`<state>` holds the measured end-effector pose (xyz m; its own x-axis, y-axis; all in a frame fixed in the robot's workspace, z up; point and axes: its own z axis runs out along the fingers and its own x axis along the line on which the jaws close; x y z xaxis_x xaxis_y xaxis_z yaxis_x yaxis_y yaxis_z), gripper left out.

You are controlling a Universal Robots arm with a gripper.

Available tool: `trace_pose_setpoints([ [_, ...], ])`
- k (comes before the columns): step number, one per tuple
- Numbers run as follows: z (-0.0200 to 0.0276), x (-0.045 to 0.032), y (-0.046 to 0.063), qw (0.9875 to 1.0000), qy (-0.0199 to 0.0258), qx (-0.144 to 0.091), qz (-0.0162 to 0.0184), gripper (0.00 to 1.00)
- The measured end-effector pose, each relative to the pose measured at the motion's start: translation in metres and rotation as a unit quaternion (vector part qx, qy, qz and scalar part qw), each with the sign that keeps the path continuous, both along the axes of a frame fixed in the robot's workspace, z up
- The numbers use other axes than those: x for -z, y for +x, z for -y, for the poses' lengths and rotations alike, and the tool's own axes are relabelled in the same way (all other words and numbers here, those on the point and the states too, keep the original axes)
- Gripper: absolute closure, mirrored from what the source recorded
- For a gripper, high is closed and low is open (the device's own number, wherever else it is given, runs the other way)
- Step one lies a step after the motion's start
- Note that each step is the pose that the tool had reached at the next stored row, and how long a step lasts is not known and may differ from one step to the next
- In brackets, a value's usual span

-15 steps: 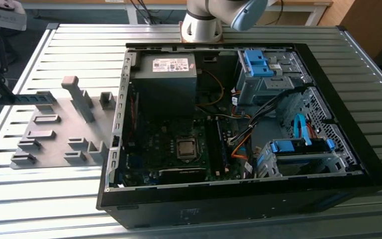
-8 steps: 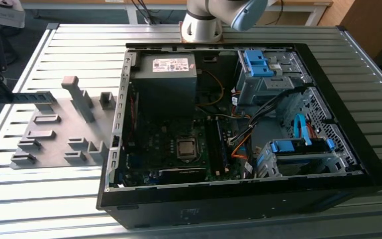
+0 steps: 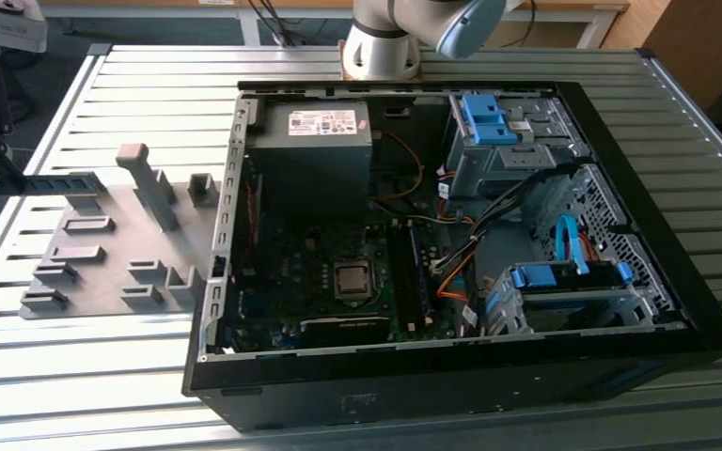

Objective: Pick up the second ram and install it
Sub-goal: 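Pick up the second ram and move it above second insertion slot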

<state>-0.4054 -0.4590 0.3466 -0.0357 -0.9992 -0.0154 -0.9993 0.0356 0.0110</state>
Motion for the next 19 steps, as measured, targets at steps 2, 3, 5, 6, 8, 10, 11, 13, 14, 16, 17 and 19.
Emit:
trace_pose_setpoints([
  [2, 0.0000, -0.0001, 0.0000, 1.0000, 0.0000, 0.000, 0.0000, 0.86],
  [3, 0.0000, -0.0018, 0.0000, 1.0000, 0.0000, 0.000, 0.0000, 0.86],
  [5, 0.0000, -0.0019, 0.0000, 1.0000, 0.0000, 0.000, 0.0000, 0.86],
  [6, 0.0000, -0.0019, 0.0000, 1.0000, -0.0001, 0.000, -0.0001, 0.86],
  [8, 0.0000, -0.0020, 0.0000, 1.0000, 0.0000, 0.000, 0.0000, 0.86],
  [10, 0.0000, -0.0036, 0.0000, 1.0000, 0.0000, 0.000, 0.0000, 0.86],
  [11, 0.0000, -0.0053, 0.0000, 1.0000, 0.0000, 0.000, 0.0000, 0.86],
  [13, 0.0000, -0.0062, 0.0000, 1.0000, 0.0000, 0.000, 0.0000, 0.86],
  [14, 0.0000, -0.0068, 0.0000, 1.0000, 0.0000, 0.000, -0.0001, 0.86],
  [16, 0.0000, -0.0073, 0.0000, 1.0000, 0.0000, 0.000, 0.0000, 0.86],
  [17, 0.0000, -0.0074, 0.0000, 1.0000, 0.0000, 0.000, -0.0001, 0.86],
  [19, 0.0000, -0.0074, 0.0000, 1.0000, 0.0000, 0.000, 0.0000, 0.86],
])
